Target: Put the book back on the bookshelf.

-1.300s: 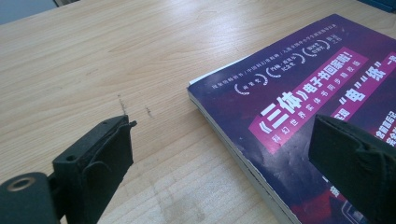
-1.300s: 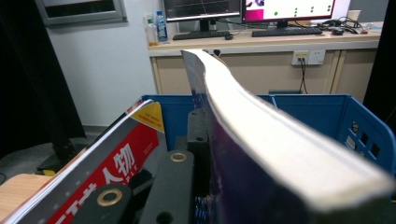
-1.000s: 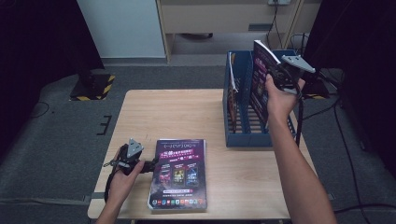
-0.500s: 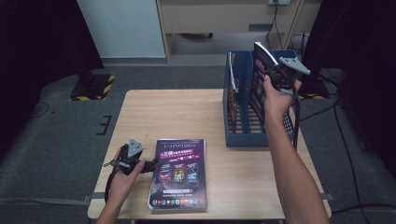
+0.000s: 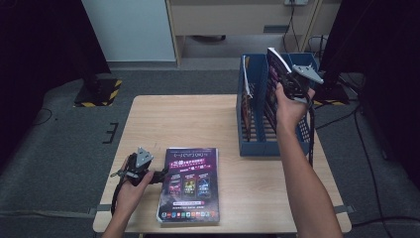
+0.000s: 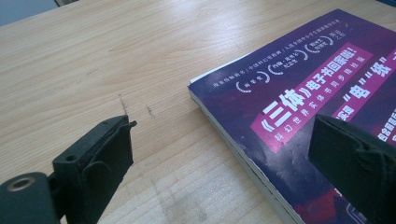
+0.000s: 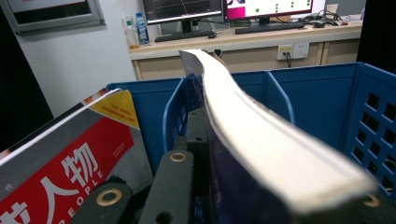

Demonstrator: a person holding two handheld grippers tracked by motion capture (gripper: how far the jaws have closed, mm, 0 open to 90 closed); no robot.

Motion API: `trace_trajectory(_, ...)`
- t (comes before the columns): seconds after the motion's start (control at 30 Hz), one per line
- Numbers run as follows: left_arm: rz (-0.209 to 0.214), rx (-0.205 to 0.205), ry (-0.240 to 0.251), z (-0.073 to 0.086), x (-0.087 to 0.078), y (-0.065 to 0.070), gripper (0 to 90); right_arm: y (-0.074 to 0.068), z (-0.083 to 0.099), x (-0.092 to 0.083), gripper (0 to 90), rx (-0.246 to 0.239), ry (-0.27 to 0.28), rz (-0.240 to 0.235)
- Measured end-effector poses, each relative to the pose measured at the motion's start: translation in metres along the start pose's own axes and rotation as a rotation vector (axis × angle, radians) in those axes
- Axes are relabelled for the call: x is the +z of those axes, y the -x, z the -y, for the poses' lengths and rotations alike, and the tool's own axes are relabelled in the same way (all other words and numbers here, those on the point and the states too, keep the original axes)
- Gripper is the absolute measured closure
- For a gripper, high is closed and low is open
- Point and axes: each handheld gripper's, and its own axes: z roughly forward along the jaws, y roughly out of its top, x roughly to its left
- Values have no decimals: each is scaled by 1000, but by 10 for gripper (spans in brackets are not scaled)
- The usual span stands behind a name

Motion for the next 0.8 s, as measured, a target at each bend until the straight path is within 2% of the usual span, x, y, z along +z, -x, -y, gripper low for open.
trace_trajectory(0.23, 0, -2, 3, 0, 0, 0, 56, -3, 6, 2, 816, 2, 24, 0)
trace_trajectory(0.57, 3, 13, -3, -1, 1, 1, 56, 2, 24, 0, 816, 19, 32, 5)
trace_trajectory(0.7, 2, 19, -8, -1, 2, 1, 56, -2, 29, 1, 817, 4, 32, 4)
trace_trajectory(0.8, 2, 19, -9, -1, 2, 1, 56, -9, 32, 3, 816, -27, 30, 1)
